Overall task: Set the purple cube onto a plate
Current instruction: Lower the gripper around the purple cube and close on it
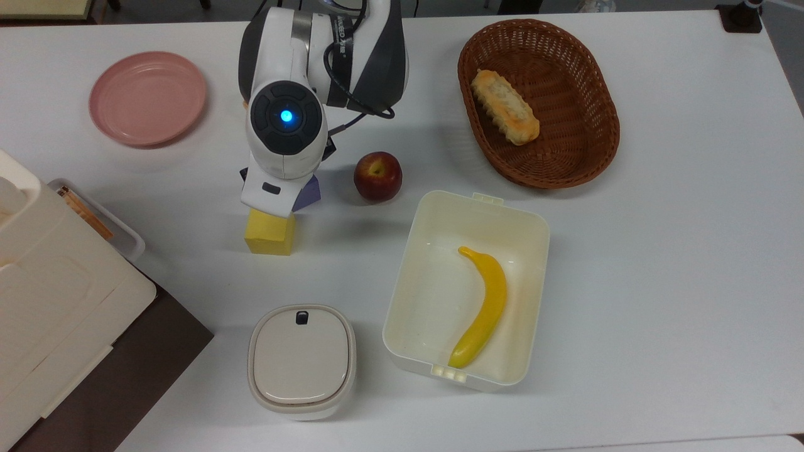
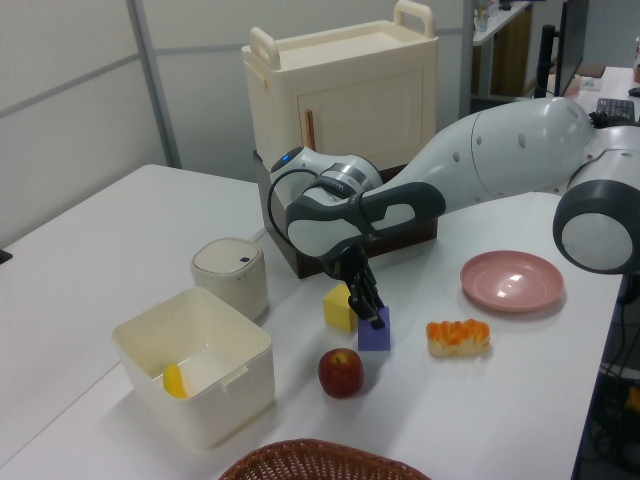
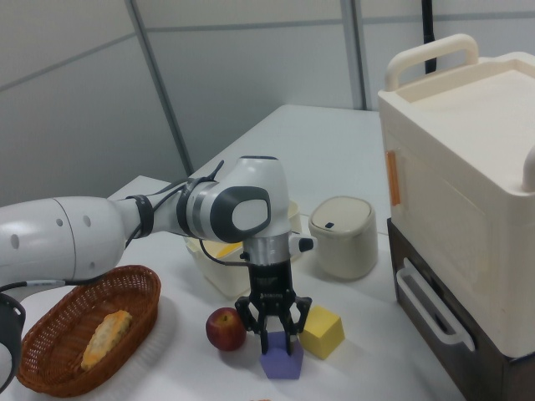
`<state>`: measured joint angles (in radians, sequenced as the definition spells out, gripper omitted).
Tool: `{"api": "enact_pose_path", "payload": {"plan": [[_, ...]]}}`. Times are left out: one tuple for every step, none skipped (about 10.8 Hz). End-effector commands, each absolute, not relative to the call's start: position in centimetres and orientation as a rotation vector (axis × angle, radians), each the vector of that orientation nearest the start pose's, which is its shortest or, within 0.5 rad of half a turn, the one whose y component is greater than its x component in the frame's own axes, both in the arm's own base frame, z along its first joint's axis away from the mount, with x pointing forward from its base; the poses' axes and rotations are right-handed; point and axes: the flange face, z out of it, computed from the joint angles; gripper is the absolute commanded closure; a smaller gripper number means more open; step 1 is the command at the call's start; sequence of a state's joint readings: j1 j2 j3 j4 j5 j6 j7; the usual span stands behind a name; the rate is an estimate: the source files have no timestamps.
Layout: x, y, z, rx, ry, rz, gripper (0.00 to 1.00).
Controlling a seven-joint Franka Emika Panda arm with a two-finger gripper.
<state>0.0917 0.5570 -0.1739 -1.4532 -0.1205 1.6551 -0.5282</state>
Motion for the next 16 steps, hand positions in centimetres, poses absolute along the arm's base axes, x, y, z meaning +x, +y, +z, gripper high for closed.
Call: {"api": "enact_pose_path", "payload": {"plan": [[64.6, -5.4, 38.7, -3.084, -0.739, 0.681, 0.98], [64.0, -6.0, 39.7, -3.079, -0.715, 0.701, 0.98], [63.4, -7.1, 40.5, -3.088, -0.698, 0.745, 0.98], [63.0, -7.9, 41.2, -3.098, -0.685, 0.766, 0.98], [62.9, -8.3, 41.3, -3.101, -0.674, 0.768, 0.97], [63.0, -8.6, 40.9, -3.104, -0.670, 0.773, 0.70], [63.2, -8.4, 40.6, -3.117, -0.675, 0.783, 0.22], [63.2, -8.3, 39.8, -3.121, -0.651, 0.799, 0.00], [63.4, -8.1, 39.2, -3.121, -0.632, 0.802, 0.00], [63.6, -7.8, 38.2, -3.116, -0.616, 0.801, 0.00], [64.0, -7.4, 37.6, -3.124, -0.574, 0.750, 0.00], [64.4, -7.0, 36.5, -3.111, -0.503, 0.700, 0.00], [64.9, -6.7, 35.7, -3.107, -0.430, 0.651, 0.00], [65.2, -6.5, 35.2, -3.123, -0.355, 0.625, 0.00], [65.5, -6.2, 34.1, -3.141, -0.299, 0.620, 0.00], [65.7, -6.0, 33.8, -3.155, -0.247, 0.601, 0.00]]}}
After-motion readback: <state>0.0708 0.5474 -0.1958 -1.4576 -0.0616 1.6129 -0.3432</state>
